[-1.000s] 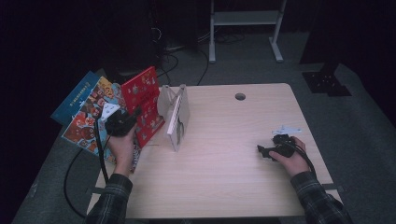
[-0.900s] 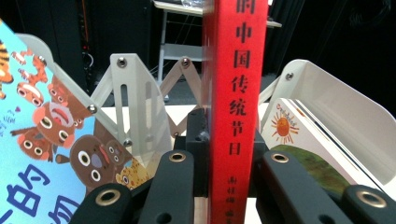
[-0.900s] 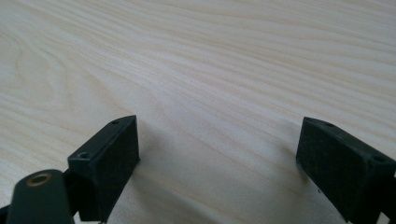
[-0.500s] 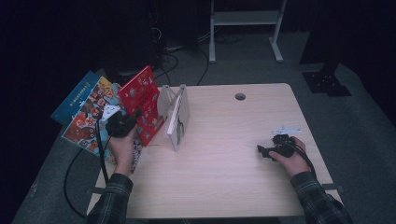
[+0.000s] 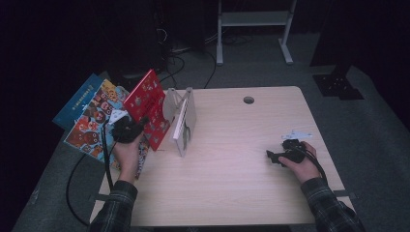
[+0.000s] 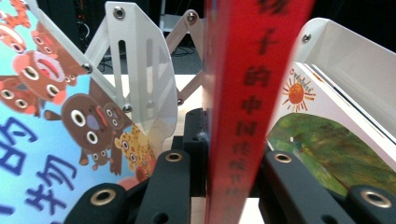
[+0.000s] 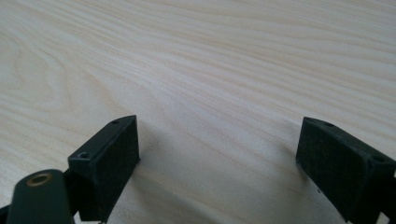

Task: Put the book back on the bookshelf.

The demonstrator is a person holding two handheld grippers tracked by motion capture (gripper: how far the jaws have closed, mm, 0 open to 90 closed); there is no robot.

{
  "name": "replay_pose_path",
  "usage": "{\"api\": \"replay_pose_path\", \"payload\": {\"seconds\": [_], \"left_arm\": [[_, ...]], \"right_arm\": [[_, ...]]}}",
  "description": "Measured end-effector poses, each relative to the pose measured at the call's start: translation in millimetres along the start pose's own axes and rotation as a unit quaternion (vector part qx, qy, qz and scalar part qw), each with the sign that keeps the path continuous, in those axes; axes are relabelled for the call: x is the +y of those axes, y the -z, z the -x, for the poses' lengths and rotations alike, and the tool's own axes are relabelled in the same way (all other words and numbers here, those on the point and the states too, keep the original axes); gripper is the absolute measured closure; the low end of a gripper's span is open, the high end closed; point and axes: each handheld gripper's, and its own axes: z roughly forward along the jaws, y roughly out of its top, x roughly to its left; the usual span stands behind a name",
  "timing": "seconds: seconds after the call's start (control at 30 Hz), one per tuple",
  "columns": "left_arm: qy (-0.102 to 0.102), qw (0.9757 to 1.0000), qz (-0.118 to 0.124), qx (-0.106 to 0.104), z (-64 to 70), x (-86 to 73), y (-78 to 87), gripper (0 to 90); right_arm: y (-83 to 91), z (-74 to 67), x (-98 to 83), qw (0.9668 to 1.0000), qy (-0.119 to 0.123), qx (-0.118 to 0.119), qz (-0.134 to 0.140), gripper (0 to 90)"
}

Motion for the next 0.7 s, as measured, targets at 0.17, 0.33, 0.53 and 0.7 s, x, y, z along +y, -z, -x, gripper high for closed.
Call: {"api": "replay_pose_path", "payload": {"seconds": [0.17,0.33,0.53,0.7], "left_arm": [[0.004,1.0000,-0.002,0.000,-4.2,-1.4,11.4,67.4],[0.000,0.9999,-0.013,0.002,-6.8,-3.4,25.4,60.4],[0.004,0.9997,-0.022,-0.007,-3.9,-7.8,38.4,56.0],[-0.005,0.9994,-0.031,-0.016,5.8,-9.1,47.5,54.5]], "right_arm": [[0.1,-0.2,-0.1,1.0000,0.000,0.000,0.000,12.2],[0.2,-0.2,-0.2,1.0000,0.000,0.000,0.000,12.1],[0.1,-0.2,-0.1,1.0000,0.000,0.000,0.000,12.1],[0.2,-0.2,-0.2,1.0000,0.000,0.000,0.000,12.2]]}}
